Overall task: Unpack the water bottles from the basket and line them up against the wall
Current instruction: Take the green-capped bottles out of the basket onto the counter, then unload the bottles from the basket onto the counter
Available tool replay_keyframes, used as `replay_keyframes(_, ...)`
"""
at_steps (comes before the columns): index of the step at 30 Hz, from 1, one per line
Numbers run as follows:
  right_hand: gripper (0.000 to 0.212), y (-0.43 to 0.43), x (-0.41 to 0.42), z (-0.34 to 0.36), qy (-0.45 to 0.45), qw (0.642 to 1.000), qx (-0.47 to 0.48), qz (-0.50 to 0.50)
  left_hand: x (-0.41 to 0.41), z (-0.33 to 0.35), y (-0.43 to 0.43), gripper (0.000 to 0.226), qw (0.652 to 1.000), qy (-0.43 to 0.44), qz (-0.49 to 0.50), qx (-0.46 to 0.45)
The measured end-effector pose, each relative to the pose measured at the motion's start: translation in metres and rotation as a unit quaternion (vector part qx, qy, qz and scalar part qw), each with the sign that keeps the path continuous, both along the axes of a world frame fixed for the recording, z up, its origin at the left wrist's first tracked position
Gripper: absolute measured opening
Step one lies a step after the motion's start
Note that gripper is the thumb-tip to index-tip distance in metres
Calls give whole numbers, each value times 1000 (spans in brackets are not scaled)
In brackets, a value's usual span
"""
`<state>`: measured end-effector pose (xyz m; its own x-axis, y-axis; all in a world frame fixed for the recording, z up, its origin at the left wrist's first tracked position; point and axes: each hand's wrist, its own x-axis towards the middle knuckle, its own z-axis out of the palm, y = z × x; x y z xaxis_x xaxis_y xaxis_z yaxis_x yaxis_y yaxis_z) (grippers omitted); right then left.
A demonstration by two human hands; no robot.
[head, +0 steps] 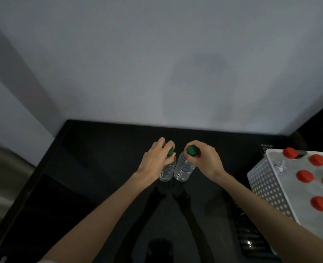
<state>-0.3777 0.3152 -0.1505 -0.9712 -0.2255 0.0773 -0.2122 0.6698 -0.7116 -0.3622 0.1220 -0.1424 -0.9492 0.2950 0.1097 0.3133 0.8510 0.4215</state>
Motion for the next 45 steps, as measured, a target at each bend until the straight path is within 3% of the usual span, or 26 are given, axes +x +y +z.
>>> replay_keyframes(8, 17, 3, -15, -9, -33, 999, 7, 1, -13, -3, 1, 23, 1000, -14, 6, -3)
replay_keyframes(15, 40, 16, -3, 7, -63, 998, 14, 24, 1, 6, 11, 52, 997, 44, 35, -48)
replay_keyframes(22, 42, 80, 49, 72, 94, 995, 47, -4, 40, 65, 64, 48, 987, 160, 18, -30)
replay_keyframes(28, 33, 171, 107, 99, 180, 974, 109, -82, 69, 88, 162, 46, 983, 175, -25, 40)
replay_keyframes(36, 33, 304, 160, 66, 107, 968, 148, -171, 98, 59, 300, 45, 989, 80, -105, 70)
replay_keyframes(41, 39, 342, 163, 37, 50, 969, 205, -129, 103, 20, 342, 52, 993, 8, -111, 33)
replay_keyframes(45, 44, 346, 156, 21, 12, 964, 251, -86, 109, -1, 358, 48, 995, 28, -95, -30)
